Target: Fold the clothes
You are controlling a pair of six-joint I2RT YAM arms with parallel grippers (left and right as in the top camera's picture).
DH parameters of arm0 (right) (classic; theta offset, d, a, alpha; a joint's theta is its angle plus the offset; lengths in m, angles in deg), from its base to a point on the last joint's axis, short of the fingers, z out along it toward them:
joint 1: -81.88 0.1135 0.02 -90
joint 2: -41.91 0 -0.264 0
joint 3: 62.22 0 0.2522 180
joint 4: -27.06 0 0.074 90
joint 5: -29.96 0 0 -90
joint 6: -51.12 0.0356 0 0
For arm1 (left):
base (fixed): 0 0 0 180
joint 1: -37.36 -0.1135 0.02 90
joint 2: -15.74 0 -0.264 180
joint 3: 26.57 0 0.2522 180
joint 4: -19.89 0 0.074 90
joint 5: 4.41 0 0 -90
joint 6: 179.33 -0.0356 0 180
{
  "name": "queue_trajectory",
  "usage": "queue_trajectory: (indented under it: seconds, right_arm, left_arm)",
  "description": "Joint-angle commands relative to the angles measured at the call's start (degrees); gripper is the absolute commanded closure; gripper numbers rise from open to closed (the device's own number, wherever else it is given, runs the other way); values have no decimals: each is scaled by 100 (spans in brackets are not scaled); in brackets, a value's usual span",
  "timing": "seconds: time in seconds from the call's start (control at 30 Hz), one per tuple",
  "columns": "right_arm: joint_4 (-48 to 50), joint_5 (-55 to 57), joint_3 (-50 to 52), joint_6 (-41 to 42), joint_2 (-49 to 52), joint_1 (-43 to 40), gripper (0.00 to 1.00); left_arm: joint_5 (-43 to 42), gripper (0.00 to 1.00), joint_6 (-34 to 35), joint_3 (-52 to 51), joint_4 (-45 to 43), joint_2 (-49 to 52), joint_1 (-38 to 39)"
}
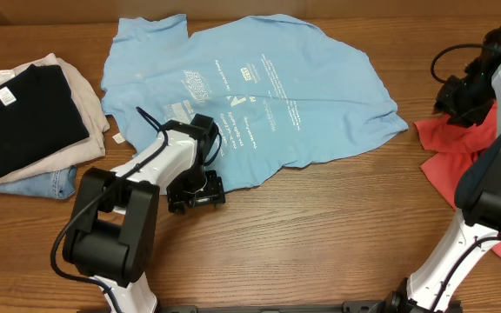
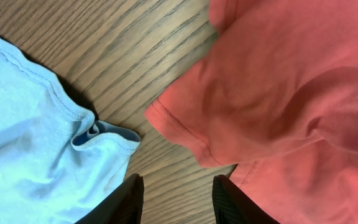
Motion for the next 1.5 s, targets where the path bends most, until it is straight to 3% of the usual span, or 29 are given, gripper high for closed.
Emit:
queue_trajectory:
  seconds: [0.0, 0.27, 0.6, 0.87, 1.13, 1.47]
  right_arm:
    - [-17, -13, -107, -61, -133, -4, 60]
    - [-24, -11, -107, -61, -133, -4, 60]
    - [-7, -11, -107, -63, -133, -4, 60]
    - [-149, -9, -107, -66, -133, -4, 60]
    - [-391, -15, -44, -66, -131, 9, 60]
    - [-85, -531, 1093, -341, -131, 330, 60]
  left_arm:
    - [389, 23, 184, -44, -269, -74, 0]
    - [872, 41, 179, -35, -389, -76, -13]
    - [1040, 96, 160, -20, -365, -85, -20]
    - [1115, 96, -46, 160, -48, -643, -72]
    - [1720, 96, -186, 291, 101, -1596, -505]
    - [1788, 96, -188, 291, 190, -1624, -789]
